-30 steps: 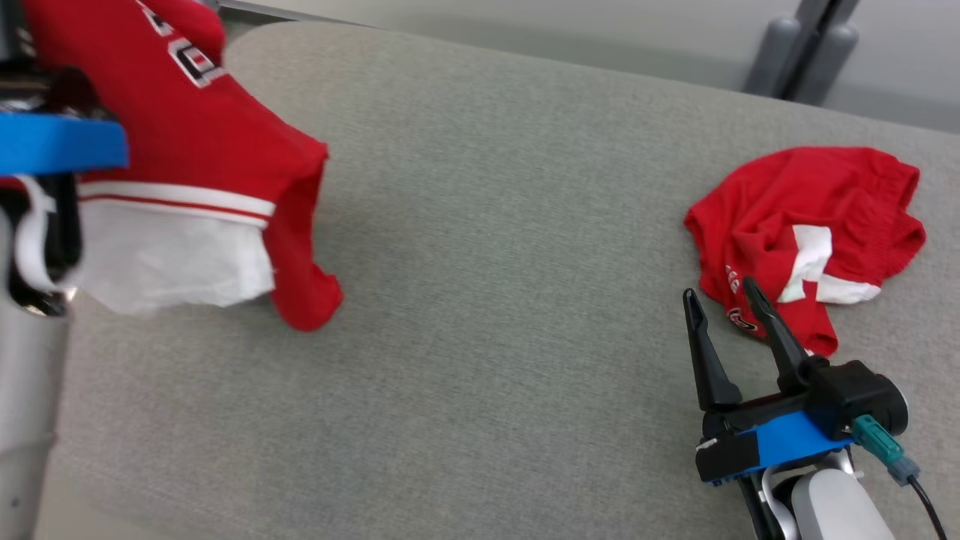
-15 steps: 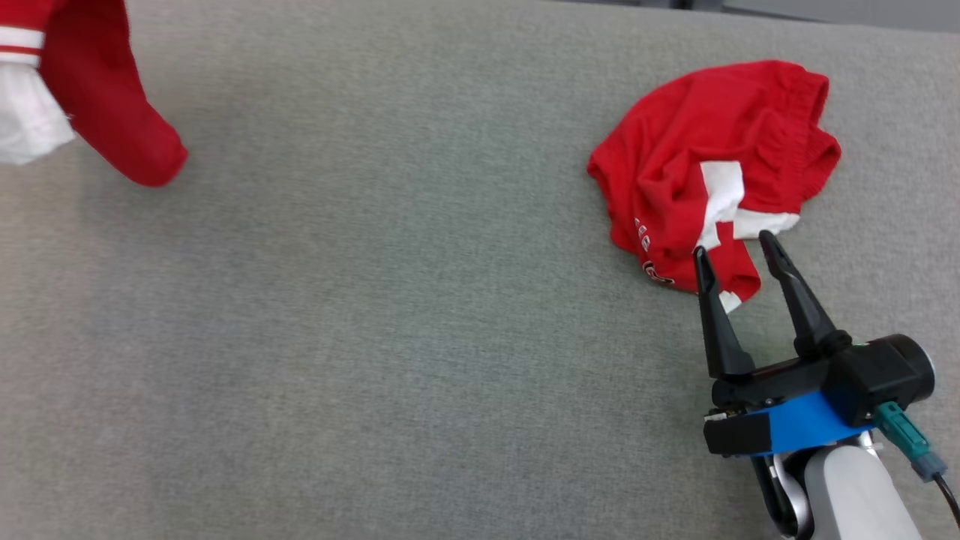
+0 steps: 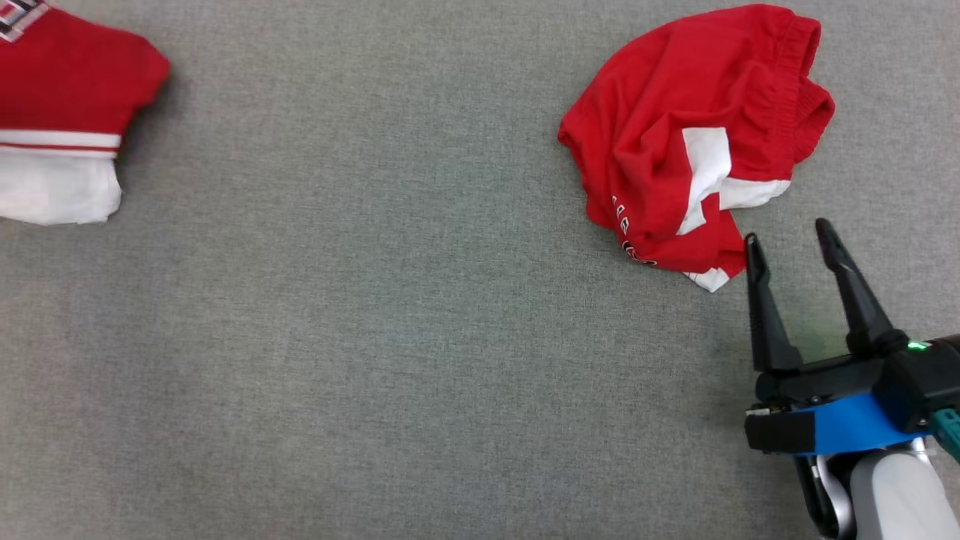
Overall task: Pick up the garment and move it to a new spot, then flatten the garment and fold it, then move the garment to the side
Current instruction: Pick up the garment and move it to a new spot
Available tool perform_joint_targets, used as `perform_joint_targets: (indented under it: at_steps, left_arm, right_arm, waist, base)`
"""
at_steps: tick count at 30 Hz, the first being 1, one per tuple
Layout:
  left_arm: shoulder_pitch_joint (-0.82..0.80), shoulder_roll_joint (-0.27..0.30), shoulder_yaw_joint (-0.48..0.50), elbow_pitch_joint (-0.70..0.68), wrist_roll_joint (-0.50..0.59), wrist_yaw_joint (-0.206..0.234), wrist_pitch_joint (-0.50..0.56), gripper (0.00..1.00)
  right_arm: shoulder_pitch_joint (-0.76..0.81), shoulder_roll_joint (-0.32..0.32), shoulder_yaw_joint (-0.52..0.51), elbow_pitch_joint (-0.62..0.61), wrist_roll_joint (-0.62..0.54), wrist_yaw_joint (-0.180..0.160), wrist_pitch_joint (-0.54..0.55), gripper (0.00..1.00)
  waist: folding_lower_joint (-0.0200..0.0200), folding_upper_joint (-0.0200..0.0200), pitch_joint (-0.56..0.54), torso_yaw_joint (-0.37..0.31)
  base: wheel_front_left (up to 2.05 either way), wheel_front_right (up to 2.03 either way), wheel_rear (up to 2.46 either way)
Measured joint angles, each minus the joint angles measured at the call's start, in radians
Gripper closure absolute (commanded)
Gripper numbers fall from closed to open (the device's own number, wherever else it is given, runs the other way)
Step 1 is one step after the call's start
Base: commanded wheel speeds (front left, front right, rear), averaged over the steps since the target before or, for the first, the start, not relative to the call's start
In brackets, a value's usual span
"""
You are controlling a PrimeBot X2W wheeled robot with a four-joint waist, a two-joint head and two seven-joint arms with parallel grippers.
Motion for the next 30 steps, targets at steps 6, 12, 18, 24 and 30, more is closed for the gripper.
perform_joint_targets:
  at_steps: [6,12,18,24,30]
  left_arm:
    - [0.042,-0.072,0.026,0.148,-0.009,-0.025,0.0,1.0]
    - [0.075,-0.141,0.042,0.283,-0.023,-0.044,0.0,1.0]
    - [0.098,-0.169,0.062,0.347,-0.024,-0.053,0.0,0.23]
    - [0.15,-0.177,0.119,0.298,0.016,-0.053,0.0,0.0]
    - [0.253,-0.211,0.182,0.238,0.074,-0.053,0.0,0.0]
  right_arm:
    - [0.012,-0.012,-0.012,-0.033,-0.004,0.0,0.021,0.0]
    - [0.012,-0.016,-0.012,-0.042,-0.004,0.0,0.037,0.0]
    - [0.013,-0.016,-0.004,-0.044,-0.004,0.0,0.047,0.0]
    - [0.018,-0.015,0.004,-0.029,-0.003,0.0,0.047,0.0]
    - [0.023,-0.009,0.03,0.022,0.013,0.0,0.029,0.0]
  waist:
    - [-0.0001,0.0,0.023,-0.006]
    - [-0.0001,0.0,0.033,-0.003]
    - [-0.0001,0.0,0.028,-0.002]
    - [-0.0002,-0.0002,-0.007,0.007]
    - [-0.0003,-0.0003,-0.066,0.019]
  base:
    - [0.0,0.0,0.0]
    - [0.0,0.0,0.0]
    - [0.0,0.0,0.0]
    - [0.0,0.0,0.0]
    - [0.0,0.0,0.0]
